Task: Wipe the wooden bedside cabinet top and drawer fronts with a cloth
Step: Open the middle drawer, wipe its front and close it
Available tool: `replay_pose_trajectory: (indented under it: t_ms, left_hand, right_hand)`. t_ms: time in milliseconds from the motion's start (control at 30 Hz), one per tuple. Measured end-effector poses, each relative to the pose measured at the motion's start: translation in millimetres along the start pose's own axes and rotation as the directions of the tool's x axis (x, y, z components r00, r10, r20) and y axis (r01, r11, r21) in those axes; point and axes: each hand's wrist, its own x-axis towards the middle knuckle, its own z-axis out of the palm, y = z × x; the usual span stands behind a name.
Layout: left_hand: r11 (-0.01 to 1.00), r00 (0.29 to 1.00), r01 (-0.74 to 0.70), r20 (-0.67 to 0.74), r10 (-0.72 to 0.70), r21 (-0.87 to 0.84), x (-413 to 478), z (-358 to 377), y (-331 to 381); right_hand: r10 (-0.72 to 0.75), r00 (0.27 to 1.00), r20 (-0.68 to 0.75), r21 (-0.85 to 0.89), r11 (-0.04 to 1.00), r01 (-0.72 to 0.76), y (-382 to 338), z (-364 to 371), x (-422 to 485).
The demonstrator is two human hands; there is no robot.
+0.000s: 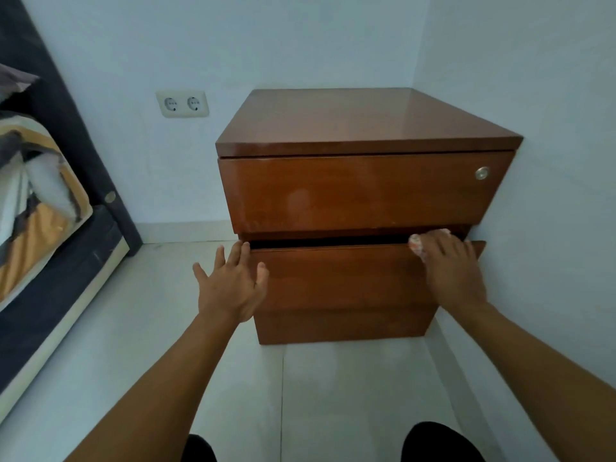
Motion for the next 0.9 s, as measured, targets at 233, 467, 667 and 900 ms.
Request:
replay_pose_trajectory:
  t_ms: [233,467,667,900]
  left_hand:
    - [1.0,0.999,-0.014,0.052,0.014,0.0,-5.6,-7.1,-1.3]
    - [0.999,0.997,-0.035,0.066,0.033,0.032,-10.6,-12.4,-7.3]
    - [0.998,0.999,-0.045,0.005,0.046,-0.045,-9.1,-3.8,-9.8]
    - [0.998,0.992,-0.045,-0.121,0.039,-0.048,-7.2,17.5,-14.5]
  right_hand:
    - [0.098,0.995,0.0,-0.045,0.994,-0.098,54.2,3.0,1.4]
    - [0.276,0.949,0.155,0.224,0.925,-0.306,27.0,-36.5,20.7]
    - [0.149,0.957,-0.249,0.433,0.901,-0.028,-76.7,-58.8,-9.9]
    - [-0.292,0.948,-0.126,0.231,0.921,0.314,-235.4,27.5,-31.0]
